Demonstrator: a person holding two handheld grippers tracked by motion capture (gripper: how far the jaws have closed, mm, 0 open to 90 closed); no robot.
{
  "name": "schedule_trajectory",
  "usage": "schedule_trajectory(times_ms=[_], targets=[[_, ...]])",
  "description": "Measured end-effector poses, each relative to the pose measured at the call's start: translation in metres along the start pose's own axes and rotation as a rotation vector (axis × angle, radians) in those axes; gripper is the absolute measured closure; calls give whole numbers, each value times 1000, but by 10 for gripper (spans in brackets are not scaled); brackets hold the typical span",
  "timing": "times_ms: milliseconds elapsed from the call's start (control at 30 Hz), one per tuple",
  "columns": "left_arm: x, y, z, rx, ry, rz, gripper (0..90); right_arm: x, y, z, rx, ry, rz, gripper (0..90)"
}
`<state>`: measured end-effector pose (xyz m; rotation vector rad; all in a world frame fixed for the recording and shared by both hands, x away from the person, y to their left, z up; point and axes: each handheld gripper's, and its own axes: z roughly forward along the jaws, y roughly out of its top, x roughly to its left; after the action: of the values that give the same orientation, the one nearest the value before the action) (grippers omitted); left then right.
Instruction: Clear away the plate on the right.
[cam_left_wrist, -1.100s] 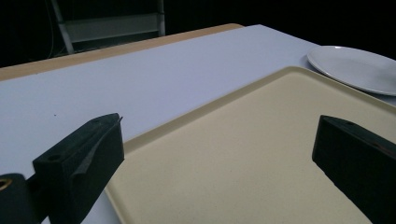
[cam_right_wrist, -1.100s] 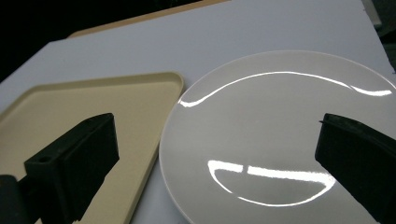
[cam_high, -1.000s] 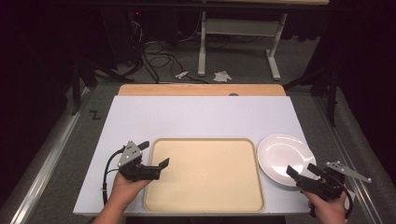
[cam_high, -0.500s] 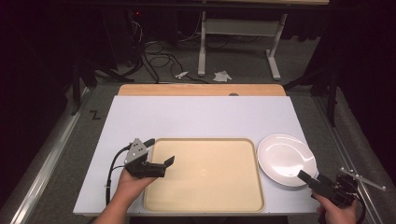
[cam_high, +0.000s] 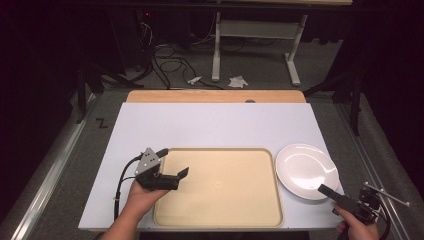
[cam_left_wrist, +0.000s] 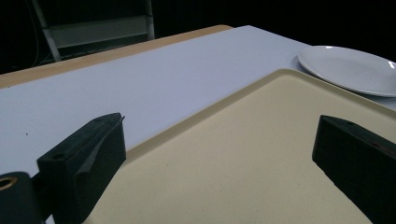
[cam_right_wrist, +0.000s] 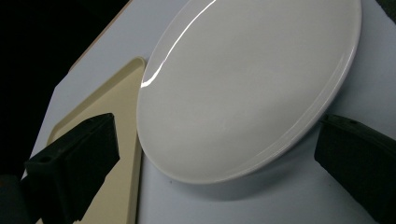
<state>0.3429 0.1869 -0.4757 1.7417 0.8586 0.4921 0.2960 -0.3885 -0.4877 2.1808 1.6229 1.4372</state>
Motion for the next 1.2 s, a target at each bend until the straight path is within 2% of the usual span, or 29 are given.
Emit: schedule_trajectory(times_ms=[300,667,733,800,933,1000,1033,1067,1200], targets=[[-1,0,1,5,-4,6,37,-4,0,4,24,-6,58,20],[-2,0,-3,13,1,19,38,-13,2,8,32,20,149,94],[-3,-1,-4,12,3,22,38,-15,2,10,26,28,155,155],[-3,-1,-6,12,8,27,38,-18,3,11,28,45,162,175],[-3,-1,-7,11,9,28,38,-20,4,11,33,46,176,211],[-3,-2,-8,11,9,30,38,-23,4,10,22,43,199,295],[-3,-2,-8,11,9,30,38,-23,4,10,22,43,199,295],[-4,-2,-8,10,8,34,38,-25,5,9,29,30,205,368],[-5,-1,-9,1,6,34,38,-29,5,8,37,15,218,501]])
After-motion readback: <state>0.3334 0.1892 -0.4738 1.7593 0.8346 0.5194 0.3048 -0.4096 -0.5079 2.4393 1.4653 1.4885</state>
